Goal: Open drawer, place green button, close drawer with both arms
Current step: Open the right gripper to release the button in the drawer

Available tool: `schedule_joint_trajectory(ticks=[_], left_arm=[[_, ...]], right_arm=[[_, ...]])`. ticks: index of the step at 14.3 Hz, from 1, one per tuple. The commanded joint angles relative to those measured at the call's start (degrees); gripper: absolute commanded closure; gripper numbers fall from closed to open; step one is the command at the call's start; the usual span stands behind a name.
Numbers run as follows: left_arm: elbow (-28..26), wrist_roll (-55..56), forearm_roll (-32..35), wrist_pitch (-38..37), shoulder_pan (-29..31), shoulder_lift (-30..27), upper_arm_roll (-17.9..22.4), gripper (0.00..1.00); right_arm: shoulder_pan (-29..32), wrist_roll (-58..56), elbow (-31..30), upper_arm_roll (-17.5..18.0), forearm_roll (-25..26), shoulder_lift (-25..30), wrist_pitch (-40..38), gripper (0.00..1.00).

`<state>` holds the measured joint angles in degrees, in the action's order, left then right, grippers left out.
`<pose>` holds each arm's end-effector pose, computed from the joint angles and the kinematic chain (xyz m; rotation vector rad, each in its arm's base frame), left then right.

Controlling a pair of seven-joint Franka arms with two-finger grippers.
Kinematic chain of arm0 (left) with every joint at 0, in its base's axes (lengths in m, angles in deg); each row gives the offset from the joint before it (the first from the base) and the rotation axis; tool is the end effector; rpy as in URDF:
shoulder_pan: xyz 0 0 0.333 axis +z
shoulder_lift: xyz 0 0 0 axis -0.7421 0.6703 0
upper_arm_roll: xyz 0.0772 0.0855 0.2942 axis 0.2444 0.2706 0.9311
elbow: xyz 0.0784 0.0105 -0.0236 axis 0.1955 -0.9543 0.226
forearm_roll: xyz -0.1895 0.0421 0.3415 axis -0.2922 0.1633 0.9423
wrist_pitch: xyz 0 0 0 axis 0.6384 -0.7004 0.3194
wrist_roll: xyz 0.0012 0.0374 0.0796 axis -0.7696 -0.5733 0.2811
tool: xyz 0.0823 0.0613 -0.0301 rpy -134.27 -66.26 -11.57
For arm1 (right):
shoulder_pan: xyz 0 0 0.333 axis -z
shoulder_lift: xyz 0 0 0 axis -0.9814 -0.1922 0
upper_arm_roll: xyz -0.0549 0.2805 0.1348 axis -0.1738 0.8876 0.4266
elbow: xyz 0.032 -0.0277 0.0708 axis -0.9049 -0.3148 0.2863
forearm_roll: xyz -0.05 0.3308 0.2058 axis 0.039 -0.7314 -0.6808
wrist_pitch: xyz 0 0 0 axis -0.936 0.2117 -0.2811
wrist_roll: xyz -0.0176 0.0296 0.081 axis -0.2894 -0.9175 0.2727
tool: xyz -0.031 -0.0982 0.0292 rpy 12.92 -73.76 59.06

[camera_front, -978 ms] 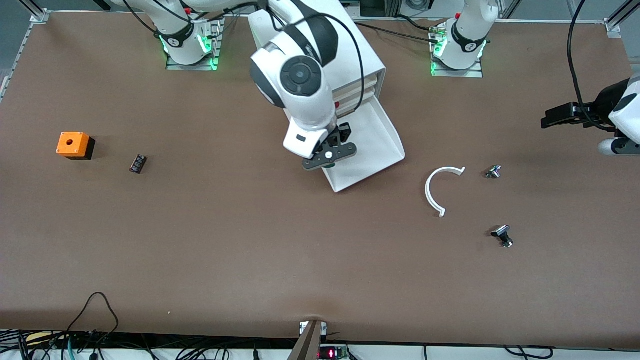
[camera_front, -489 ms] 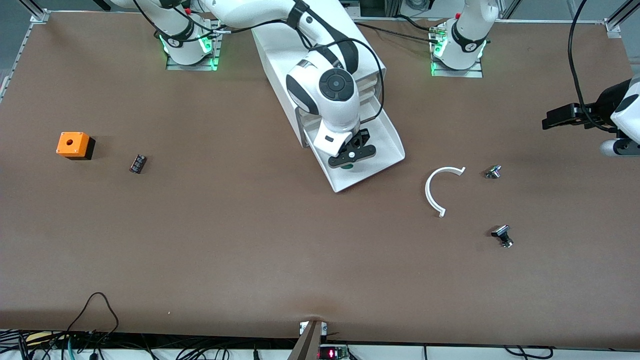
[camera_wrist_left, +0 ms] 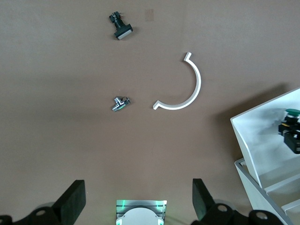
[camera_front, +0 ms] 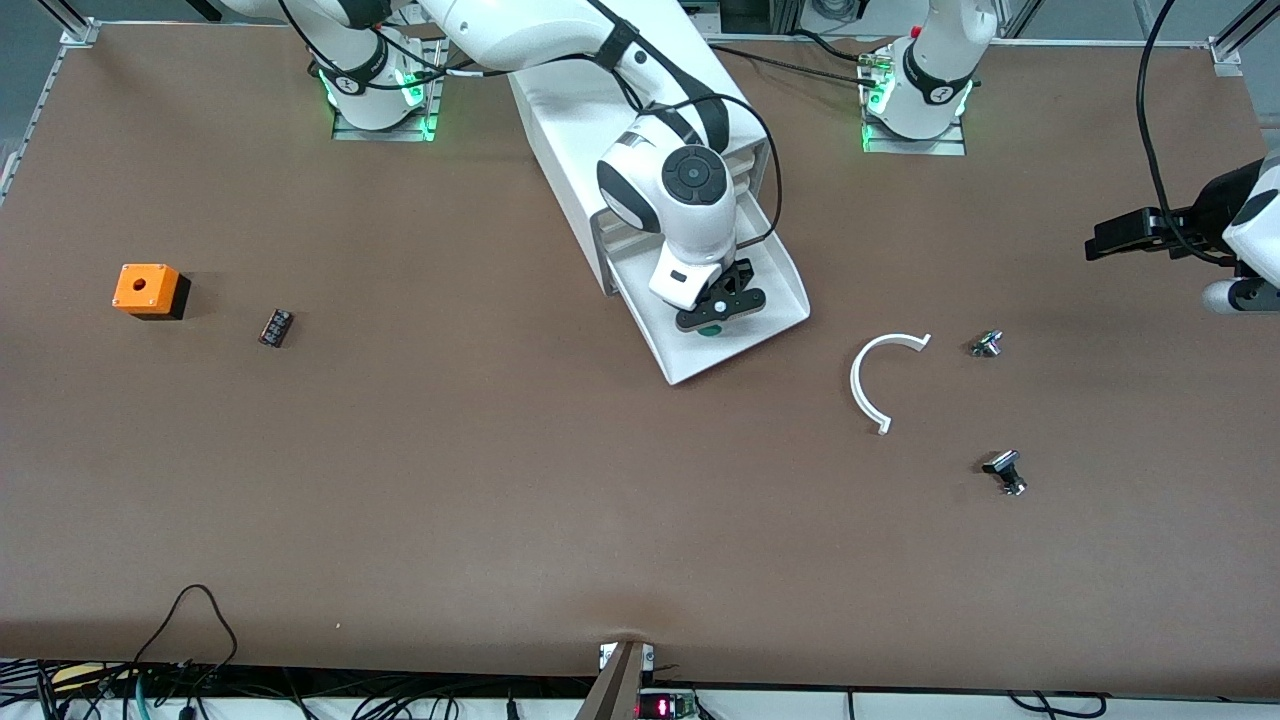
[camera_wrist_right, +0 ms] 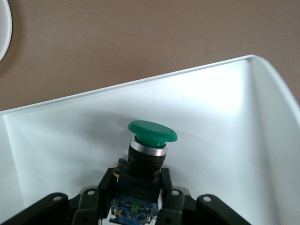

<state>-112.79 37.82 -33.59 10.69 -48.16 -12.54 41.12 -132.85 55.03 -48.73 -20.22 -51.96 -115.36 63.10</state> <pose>0.5765 0.0161 0.5928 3.0659 0.0828 -0.3348 0.4658 0.6181 0.2653 -2.9828 -0.3990 -0.0526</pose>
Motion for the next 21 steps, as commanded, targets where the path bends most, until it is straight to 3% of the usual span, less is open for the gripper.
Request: schedule_joint_trajectory(ticks=[1, 3, 4, 5, 7, 11, 16, 21], left_arm=[[1.13, 0.06, 0.61, 0.17, -0.19, 0.73, 0.18, 0.00], [0.70, 0.06, 0.61, 0.51, -0.19, 0.65, 0.18, 0.00], [0.26, 0.06, 0.61, 1.04, -0.19, 0.38, 0.18, 0.00], [-0.79, 0.06, 0.53, 1.74, -0.28, 0.03, 0.18, 0.00], [-3.25, 0.33, 0.61, 3.32, -0.71, -1.72, 0.18, 0.00], [-5.02, 0.85, 1.49, 4.29, -3.26, -3.22, 0.44, 0.00], [-6.16, 2.53, 1.49, 4.47, -6.69, -4.01, 3.69, 0.00], [-6.16, 2.53, 1.49, 4.38, -6.69, -3.93, 4.13, 0.00]], right_arm=[[-1.17, 1.63, -0.02, -0.44, 0.49, -0.72, 1.59, 0.92], [-1.35, 1.63, -0.02, -0.44, 0.49, -0.72, 1.85, 0.88], [-1.27, 1.63, -0.02, -0.44, 0.32, -0.81, 1.85, 0.66], [-1.27, 1.89, -0.02, -0.44, 0.40, -0.72, 1.77, 0.01], [-0.92, 1.81, 0.33, -0.79, 0.67, 0.42, 0.02, 0.00], [3.38, -4.94, 4.89, -1.75, 0.67, 3.23, -13.14, 0.00], [13.74, -18.47, 6.58, -1.40, 0.40, 11.31, -26.16, 0.00], [22.36, -32.44, 6.58, -1.49, 0.75, 15.88, -34.69, 0.00]])
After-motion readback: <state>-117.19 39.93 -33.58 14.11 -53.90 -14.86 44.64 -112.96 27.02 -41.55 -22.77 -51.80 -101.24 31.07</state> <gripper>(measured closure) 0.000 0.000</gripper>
